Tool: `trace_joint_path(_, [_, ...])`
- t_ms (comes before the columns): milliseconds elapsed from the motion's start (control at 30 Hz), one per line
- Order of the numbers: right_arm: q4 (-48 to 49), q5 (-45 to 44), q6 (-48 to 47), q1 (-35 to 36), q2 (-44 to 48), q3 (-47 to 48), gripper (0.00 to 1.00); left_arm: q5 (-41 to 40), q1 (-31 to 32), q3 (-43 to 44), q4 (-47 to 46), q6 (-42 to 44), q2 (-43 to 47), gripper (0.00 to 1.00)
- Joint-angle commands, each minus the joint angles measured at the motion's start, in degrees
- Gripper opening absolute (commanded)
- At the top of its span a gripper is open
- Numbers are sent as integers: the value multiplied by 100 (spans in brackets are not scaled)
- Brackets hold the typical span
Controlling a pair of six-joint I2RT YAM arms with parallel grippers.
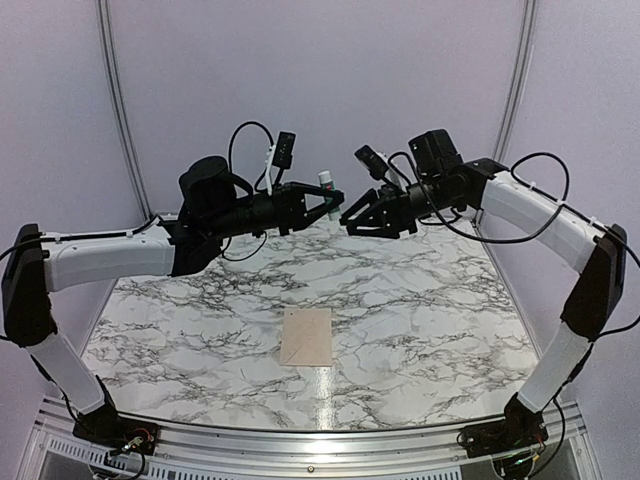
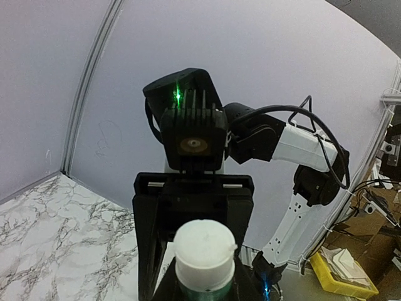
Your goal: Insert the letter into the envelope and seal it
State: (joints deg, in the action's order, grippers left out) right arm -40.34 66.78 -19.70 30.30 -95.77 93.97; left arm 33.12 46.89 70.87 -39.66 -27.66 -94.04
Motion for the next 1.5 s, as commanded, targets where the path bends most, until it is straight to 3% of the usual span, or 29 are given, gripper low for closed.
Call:
trace_joint_path(0, [54, 365, 36, 390, -107, 455, 49, 318, 13, 118, -214, -112, 85, 0])
trace_joint_path(233, [413, 592, 456, 477, -178, 429, 44, 277, 30, 72, -304, -182, 10, 0])
trace_joint_path(467, [602, 667, 702, 480, -222, 386, 19, 199, 30, 30, -376, -168, 2, 0])
trace_joint_path(733, [857, 354, 1094, 464, -226, 462, 4, -49, 32, 7, -376, -123, -103, 0])
trace_joint_path(833, [874, -745, 1184, 467, -111, 516, 0, -947, 131, -110, -376, -4, -101, 0])
trace_joint_path(967, [1028, -5200, 1547, 726, 176, 360, 0, -3509, 563, -196, -376, 252, -186, 0])
trace_joint_path(1000, [1156, -5870, 1676, 807, 222, 225, 0, -4038, 642, -159, -376, 158, -264, 0])
trace_joint_path(1067, [1260, -6224, 1870, 891, 261, 98, 0, -4443, 684, -20, -376, -53, -457, 0])
trace_joint_path(1267, [1216, -4712, 2034, 811, 443, -118, 32, -4170, 649, 114, -376, 2, -514, 0])
trace_joint_path(1367, [1199, -3524, 1690, 404, 657, -234, 43, -3305, 470, -6, -376, 133, -298, 0])
trace_joint_path(1467, [1136, -1925, 1326, -252, 751, -360, 49, -2136, 201, -123, -376, 130, -79, 2])
